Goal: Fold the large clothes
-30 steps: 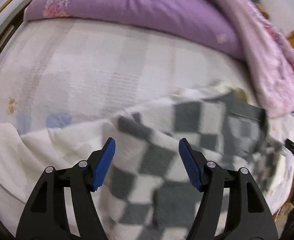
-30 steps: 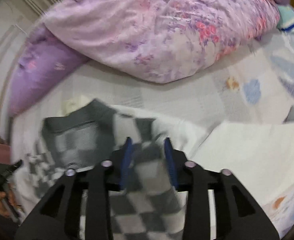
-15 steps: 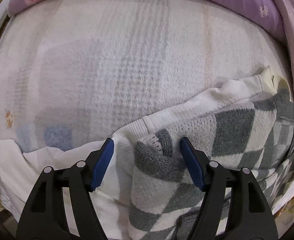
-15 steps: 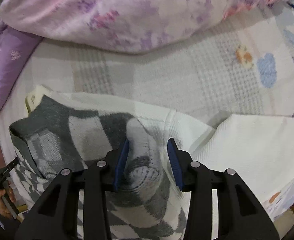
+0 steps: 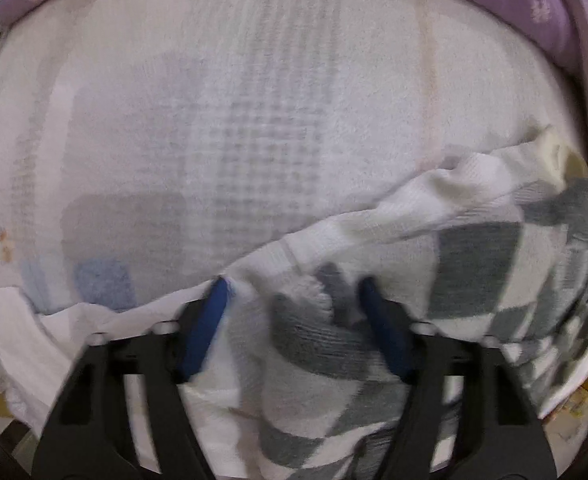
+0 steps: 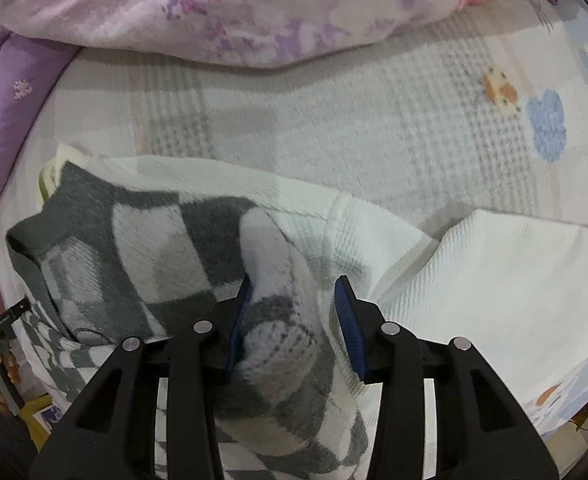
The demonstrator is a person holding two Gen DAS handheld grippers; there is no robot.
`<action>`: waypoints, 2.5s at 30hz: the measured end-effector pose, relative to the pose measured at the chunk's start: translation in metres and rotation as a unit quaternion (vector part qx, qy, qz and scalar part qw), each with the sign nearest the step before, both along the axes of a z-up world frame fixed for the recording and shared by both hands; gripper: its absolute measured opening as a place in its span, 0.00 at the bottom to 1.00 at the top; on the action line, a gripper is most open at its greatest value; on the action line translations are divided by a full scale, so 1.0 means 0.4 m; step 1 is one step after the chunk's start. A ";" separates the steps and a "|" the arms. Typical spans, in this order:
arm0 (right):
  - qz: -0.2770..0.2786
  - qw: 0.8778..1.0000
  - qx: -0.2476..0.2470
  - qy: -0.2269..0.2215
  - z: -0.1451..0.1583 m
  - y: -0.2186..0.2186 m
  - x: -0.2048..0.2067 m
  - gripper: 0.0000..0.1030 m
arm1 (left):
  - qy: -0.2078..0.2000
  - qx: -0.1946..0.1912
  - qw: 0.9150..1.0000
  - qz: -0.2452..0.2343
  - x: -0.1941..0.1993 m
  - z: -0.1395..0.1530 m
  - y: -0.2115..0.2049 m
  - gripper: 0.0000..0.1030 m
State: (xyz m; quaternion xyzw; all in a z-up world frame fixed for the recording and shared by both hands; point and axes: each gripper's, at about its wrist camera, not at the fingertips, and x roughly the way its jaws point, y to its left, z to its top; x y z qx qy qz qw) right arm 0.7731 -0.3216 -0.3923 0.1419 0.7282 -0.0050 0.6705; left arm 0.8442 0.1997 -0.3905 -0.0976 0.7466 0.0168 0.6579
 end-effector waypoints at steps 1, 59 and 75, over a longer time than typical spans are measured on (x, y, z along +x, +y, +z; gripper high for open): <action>-0.003 1.000 0.008 -0.007 0.002 0.003 -0.011 0.23 | -0.003 -0.012 1.000 0.000 -0.003 0.004 -0.002 0.32; 0.005 0.936 0.070 -0.345 0.088 -0.100 -1.458 0.28 | -0.332 -0.157 0.930 -0.025 -1.507 0.191 0.021 0.18; -0.039 0.927 0.068 -0.367 0.286 -0.033 -1.489 0.39 | -0.395 -0.132 0.908 -0.043 -1.471 0.393 -0.055 0.37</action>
